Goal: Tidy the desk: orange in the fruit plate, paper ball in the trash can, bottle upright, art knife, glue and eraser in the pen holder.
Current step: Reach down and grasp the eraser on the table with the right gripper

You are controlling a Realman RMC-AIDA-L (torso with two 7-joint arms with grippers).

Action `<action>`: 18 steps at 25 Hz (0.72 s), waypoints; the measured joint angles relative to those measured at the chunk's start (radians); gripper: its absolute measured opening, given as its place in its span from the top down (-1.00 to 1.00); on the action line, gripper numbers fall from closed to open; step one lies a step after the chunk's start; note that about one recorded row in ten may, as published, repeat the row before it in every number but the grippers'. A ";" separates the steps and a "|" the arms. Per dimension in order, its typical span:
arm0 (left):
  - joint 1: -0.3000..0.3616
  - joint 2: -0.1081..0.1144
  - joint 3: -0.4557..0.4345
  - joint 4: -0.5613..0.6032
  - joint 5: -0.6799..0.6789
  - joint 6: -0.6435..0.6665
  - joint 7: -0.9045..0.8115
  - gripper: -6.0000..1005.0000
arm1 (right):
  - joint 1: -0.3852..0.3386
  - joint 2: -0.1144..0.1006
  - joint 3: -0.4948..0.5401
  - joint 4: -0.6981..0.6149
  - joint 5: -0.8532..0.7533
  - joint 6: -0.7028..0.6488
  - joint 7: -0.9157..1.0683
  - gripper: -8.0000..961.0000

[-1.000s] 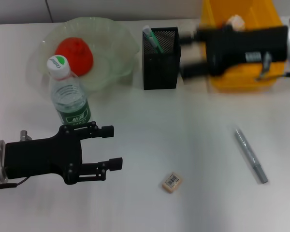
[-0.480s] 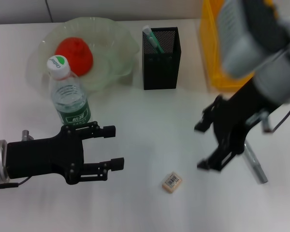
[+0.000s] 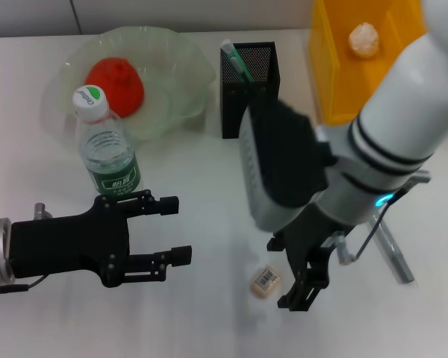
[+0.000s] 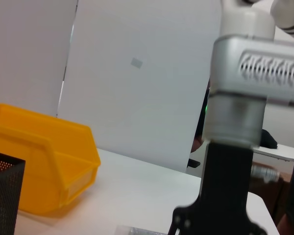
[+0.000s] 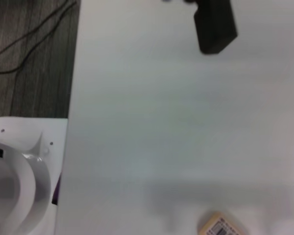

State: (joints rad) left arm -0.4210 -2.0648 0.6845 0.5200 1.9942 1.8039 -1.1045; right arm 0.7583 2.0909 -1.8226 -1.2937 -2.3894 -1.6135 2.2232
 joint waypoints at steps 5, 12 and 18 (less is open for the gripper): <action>0.001 0.000 0.002 0.000 0.000 0.000 0.000 -0.56 | 0.032 0.002 -0.068 0.088 0.028 0.089 0.002 -0.73; 0.002 0.000 0.003 0.000 0.000 0.000 0.000 -0.56 | 0.056 0.002 -0.123 0.149 0.036 0.167 0.003 -0.57; 0.007 0.000 0.002 0.000 0.001 -0.002 0.000 -0.56 | 0.059 0.001 -0.130 0.152 0.038 0.183 0.003 -0.18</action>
State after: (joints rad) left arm -0.4136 -2.0647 0.6869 0.5200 1.9957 1.8018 -1.1043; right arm 0.8171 2.0923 -1.9529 -1.1416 -2.3513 -1.4309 2.2261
